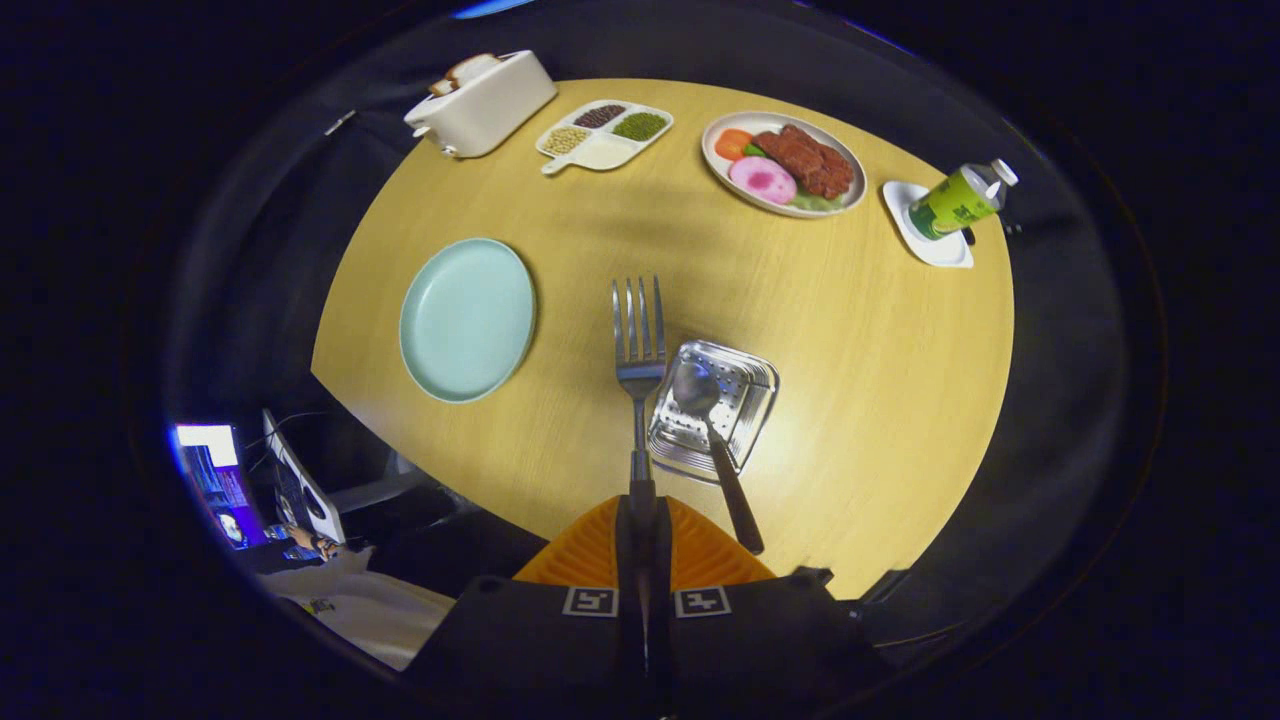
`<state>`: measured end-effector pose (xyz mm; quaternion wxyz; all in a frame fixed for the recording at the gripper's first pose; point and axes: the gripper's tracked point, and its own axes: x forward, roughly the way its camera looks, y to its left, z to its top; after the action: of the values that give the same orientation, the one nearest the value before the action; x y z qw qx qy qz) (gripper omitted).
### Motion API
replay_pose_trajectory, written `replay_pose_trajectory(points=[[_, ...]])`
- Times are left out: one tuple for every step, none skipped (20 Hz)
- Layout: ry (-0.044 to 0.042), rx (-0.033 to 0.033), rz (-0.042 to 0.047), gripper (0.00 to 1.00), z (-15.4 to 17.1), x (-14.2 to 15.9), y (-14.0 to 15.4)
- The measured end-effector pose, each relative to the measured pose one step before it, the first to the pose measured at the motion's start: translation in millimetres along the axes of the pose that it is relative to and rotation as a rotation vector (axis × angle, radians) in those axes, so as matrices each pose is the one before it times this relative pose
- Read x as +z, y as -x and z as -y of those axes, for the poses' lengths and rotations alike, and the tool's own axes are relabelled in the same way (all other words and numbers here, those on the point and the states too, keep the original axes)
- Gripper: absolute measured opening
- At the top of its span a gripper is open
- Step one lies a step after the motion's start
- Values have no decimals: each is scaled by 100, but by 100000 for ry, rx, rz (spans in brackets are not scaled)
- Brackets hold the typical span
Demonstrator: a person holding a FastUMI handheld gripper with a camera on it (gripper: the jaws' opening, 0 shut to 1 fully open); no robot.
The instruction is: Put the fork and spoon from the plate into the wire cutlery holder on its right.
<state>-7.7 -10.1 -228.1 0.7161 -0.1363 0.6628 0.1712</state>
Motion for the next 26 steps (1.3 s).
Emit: replay_pose_trajectory(points=[[-1038, 628, -4250, 6, 785, -697, -72], [-802, 208, -3844, 6, 794, -589, -172], [-785, -7, -3833, 6, 713, -460, -242], [-790, 396, -4715, 6, 427, -601, -407], [-706, 463, -4196, 6, 243, -464, -264], [-450, 233, -2917, 6, 233, -148, -334], [-229, 209, -1357, 6, 152, 39, -122], [-145, 203, -712, 6, -49, 257, -207], [-226, 89, -111, 6, -111, 367, -272], [-182, 70, -758, 6, -149, 250, -179], [-209, -201, -1257, 6, -24, 13, -175], [-468, -490, -1488, 7, 43, -103, -166], [-1101, -612, -1124, 7, -1, -95, -21], [-1175, 63, -436, 7, -162, 40, -108], [-454, -431, -410, 8, -42, 196, -303], [-111, -142, 203, 10, -11, 159, -31], [-461, -206, 82, 11, 0, 57, -63], [-257, 181, 55, 12, -80, 27, -84], [64, -391, 865, 13, 72, 186, 44], [-549, -214, 872, 14, -27, 14, 201], [-148, -608, 2326, 16, -22, 189, 143], [225, 1219, 2437, 18, -336, 224, 376], [-16, 1650, 2772, 23, -496, 1, 333], [536, 942, 3313, 41, -318, -27, 446], [908, -824, 4093, 48, 180, 124, 310], [1047, -1089, 3606, 56, 211, 34, 351]])
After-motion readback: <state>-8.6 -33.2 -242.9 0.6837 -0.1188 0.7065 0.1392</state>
